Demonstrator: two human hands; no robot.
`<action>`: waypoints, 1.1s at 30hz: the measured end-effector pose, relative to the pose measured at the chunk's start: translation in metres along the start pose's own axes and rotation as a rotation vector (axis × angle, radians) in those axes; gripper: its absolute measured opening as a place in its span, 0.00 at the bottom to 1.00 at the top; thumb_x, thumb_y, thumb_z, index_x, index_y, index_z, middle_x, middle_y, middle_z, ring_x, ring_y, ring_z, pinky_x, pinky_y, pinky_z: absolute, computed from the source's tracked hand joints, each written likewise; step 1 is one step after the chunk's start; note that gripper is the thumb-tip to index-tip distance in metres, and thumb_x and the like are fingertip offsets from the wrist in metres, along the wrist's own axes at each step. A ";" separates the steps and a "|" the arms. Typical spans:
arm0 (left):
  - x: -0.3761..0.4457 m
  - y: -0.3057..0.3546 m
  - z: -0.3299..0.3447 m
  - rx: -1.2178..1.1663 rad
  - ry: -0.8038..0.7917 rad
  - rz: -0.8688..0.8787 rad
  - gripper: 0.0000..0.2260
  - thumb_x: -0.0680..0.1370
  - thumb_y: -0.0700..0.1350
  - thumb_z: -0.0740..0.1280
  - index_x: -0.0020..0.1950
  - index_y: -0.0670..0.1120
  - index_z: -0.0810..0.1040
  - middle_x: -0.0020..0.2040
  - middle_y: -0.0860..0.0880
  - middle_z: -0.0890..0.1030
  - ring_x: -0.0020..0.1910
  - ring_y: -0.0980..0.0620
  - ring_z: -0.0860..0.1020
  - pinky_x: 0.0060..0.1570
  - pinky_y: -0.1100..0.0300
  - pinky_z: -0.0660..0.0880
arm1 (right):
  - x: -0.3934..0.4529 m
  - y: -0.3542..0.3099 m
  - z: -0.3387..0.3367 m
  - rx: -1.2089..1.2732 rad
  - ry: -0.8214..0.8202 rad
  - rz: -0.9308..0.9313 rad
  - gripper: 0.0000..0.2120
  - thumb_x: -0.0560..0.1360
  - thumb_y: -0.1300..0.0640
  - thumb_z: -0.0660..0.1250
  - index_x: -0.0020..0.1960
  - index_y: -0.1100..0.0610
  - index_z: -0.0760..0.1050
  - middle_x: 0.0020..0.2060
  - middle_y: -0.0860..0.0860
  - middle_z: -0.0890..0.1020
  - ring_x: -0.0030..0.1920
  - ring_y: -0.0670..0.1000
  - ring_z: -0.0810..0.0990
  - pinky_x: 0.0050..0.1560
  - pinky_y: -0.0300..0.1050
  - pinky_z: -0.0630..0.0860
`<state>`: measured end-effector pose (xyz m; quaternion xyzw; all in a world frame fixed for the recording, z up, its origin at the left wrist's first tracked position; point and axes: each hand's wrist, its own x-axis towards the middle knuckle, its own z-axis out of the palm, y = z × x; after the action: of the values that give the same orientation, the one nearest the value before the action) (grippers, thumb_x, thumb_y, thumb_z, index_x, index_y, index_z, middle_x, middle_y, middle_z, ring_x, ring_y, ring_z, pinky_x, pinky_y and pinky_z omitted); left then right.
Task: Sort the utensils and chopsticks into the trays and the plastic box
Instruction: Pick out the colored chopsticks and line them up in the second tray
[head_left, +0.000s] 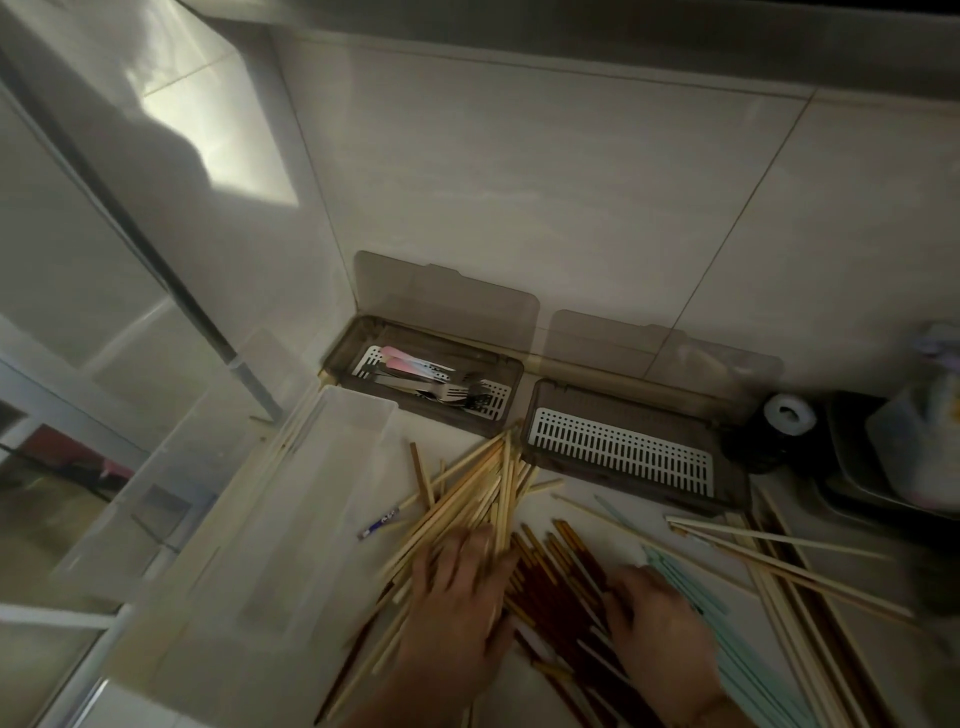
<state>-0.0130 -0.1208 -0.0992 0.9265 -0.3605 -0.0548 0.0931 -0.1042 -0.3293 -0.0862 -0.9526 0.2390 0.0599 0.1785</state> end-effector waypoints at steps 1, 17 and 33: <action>0.000 -0.004 0.003 0.002 0.008 0.003 0.26 0.73 0.61 0.62 0.69 0.55 0.69 0.72 0.48 0.65 0.70 0.43 0.66 0.67 0.39 0.59 | 0.002 0.004 0.000 -0.012 0.000 0.020 0.09 0.76 0.44 0.60 0.54 0.44 0.73 0.51 0.43 0.77 0.50 0.48 0.79 0.45 0.44 0.75; 0.013 -0.016 -0.002 -0.041 0.036 0.005 0.26 0.74 0.61 0.61 0.71 0.57 0.68 0.75 0.49 0.63 0.73 0.45 0.62 0.67 0.38 0.58 | 0.015 -0.009 -0.016 0.020 -0.150 0.109 0.02 0.75 0.47 0.61 0.45 0.44 0.71 0.51 0.43 0.73 0.56 0.48 0.75 0.55 0.42 0.74; 0.085 -0.005 -0.006 0.029 -0.147 0.012 0.25 0.79 0.59 0.47 0.76 0.58 0.56 0.78 0.54 0.48 0.77 0.46 0.46 0.73 0.40 0.40 | 0.144 0.003 -0.120 0.229 0.095 -0.186 0.14 0.77 0.67 0.61 0.54 0.52 0.78 0.50 0.49 0.81 0.50 0.46 0.78 0.53 0.37 0.71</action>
<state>0.0536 -0.1744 -0.0974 0.9190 -0.3727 -0.1167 0.0533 0.0246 -0.4391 -0.0043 -0.9458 0.1634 -0.0298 0.2792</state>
